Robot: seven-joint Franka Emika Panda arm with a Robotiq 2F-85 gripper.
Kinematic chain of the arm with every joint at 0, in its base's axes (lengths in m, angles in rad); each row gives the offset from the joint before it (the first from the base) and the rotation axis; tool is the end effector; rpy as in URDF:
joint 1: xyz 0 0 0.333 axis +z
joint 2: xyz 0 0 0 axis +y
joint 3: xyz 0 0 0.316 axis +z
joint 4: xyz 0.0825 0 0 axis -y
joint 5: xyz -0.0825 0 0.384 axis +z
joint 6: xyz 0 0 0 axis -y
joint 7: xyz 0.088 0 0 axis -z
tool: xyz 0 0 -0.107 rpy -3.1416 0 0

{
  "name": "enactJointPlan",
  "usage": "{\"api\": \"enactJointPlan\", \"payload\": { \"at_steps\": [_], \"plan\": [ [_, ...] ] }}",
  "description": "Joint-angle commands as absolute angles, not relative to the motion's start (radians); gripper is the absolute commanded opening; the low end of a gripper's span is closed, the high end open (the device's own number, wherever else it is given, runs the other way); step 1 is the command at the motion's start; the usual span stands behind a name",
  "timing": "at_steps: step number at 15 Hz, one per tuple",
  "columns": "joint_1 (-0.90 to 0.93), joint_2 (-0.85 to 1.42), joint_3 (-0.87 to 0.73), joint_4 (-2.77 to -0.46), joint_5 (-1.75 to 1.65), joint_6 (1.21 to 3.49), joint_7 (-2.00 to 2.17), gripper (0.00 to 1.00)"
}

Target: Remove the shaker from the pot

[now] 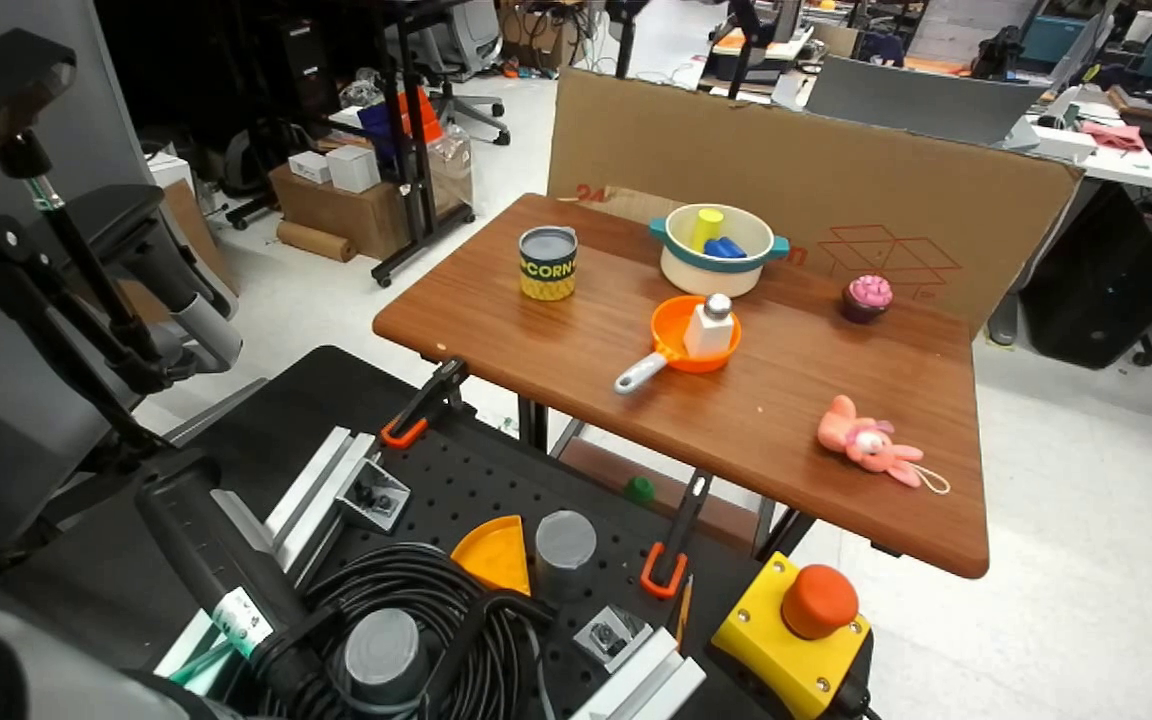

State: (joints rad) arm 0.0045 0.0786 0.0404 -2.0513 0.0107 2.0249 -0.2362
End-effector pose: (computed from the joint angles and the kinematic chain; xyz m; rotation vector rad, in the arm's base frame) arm 0.5521 0.0252 0.3922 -3.0854 -0.4284 0.1610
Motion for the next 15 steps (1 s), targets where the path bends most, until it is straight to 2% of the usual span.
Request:
{"api": "enactJointPlan", "payload": {
  "at_steps": [1,15],
  "plan": [
    [0.028,-0.073,0.054,-2.166,0.108,2.051,-0.150,1.00],
    [-0.014,-0.435,-0.010,-2.437,0.171,2.118,0.045,1.00]
  ]
}}
